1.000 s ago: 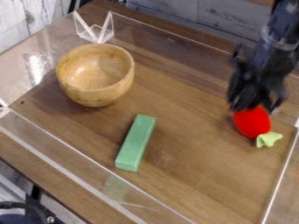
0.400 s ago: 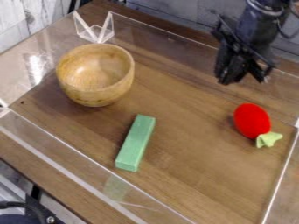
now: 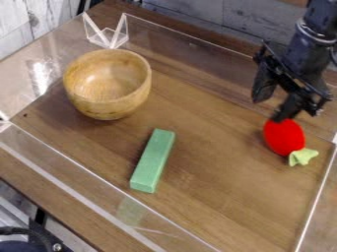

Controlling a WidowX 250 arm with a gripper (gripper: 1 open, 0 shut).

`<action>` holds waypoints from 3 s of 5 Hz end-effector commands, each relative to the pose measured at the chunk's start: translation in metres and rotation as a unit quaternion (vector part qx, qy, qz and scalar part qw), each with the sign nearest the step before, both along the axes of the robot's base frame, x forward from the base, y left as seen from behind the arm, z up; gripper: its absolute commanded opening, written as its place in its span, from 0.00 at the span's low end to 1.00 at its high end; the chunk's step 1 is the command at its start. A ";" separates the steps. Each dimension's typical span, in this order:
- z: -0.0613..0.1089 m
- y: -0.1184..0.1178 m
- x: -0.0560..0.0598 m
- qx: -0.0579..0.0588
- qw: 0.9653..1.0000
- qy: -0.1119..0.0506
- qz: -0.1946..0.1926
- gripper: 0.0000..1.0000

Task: Move the red object to the left side of the table

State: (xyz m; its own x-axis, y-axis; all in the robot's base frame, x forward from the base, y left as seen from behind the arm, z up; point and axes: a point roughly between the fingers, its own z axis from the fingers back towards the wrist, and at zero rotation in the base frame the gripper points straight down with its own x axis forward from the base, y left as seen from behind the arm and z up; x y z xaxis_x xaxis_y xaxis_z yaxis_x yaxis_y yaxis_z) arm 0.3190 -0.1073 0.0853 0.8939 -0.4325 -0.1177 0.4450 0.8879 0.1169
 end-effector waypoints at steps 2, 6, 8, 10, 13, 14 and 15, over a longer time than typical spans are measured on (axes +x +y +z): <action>0.006 -0.003 0.000 -0.010 1.000 -0.011 0.016 1.00; 0.038 -0.022 0.009 -0.010 0.999 -0.027 0.013 1.00; 0.005 -0.037 0.007 -0.015 1.000 -0.012 -0.010 1.00; -0.024 -0.039 0.013 -0.015 1.000 0.004 -0.016 1.00; -0.025 -0.009 0.013 -0.023 0.999 -0.008 0.028 0.00; -0.011 0.007 0.009 -0.028 0.998 -0.026 0.044 0.00; 0.000 0.035 0.006 -0.036 0.996 -0.043 0.072 0.00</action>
State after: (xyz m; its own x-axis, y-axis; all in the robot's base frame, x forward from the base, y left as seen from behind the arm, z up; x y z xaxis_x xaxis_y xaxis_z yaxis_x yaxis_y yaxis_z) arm 0.3190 -0.0727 0.0649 0.9491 -0.3049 -0.0790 0.3108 0.9473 0.0780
